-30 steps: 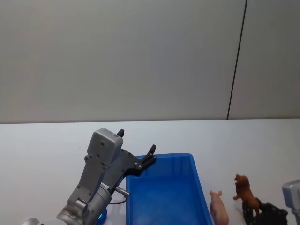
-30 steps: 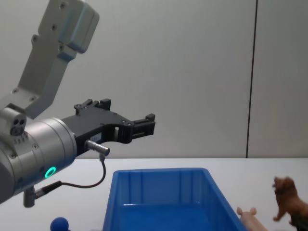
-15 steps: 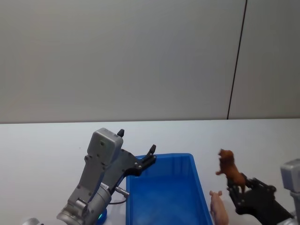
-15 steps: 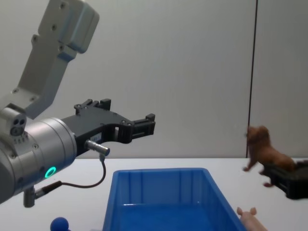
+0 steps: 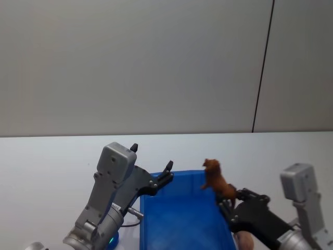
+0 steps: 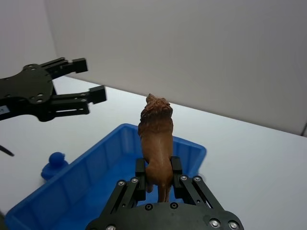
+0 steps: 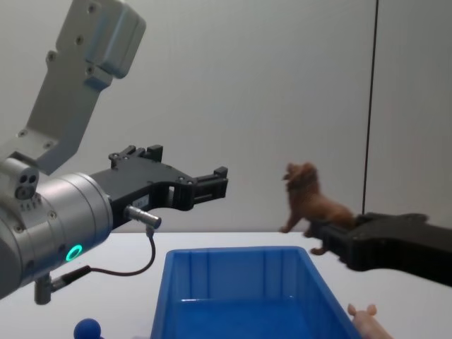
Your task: Pick up the two dolls from the table and place them into the box.
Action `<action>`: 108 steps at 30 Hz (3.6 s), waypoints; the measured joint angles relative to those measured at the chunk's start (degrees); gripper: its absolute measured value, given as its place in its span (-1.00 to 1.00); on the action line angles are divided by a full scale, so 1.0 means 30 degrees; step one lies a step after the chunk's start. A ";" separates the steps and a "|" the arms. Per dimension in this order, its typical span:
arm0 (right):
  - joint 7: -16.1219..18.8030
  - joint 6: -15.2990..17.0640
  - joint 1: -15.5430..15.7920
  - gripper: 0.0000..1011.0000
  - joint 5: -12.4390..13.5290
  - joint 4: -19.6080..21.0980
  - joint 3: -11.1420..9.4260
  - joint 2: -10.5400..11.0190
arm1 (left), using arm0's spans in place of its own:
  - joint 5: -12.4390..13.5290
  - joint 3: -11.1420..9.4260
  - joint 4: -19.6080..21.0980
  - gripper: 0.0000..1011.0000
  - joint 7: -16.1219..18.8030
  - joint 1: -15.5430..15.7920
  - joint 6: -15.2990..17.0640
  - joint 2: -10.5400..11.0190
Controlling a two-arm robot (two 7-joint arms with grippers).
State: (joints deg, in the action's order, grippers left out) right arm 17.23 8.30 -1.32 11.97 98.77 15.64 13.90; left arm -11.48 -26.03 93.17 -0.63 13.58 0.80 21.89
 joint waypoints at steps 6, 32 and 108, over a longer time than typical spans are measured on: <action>0.0935 0.0312 -0.0693 -0.19 -0.0358 -0.0872 0.0339 -0.0529 | 0.0000 0.0000 0.0001 0.98 0.0001 0.0000 0.0000 0.0000; -0.0816 0.0713 -0.0289 0.98 -0.0848 -0.0633 0.0191 -0.0139 | -0.0001 0.0000 0.0001 0.98 0.0001 0.0000 -0.0001 0.0000; -0.0800 -0.2715 0.1005 0.98 -0.0176 -0.4369 -0.0354 0.0730 | -0.0001 0.0000 0.0001 0.98 0.0001 0.0001 -0.0001 -0.0001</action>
State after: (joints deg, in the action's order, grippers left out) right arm 14.83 0.15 1.70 11.44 85.66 14.58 16.10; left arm -11.48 -26.03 93.18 -0.62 13.59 0.80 21.89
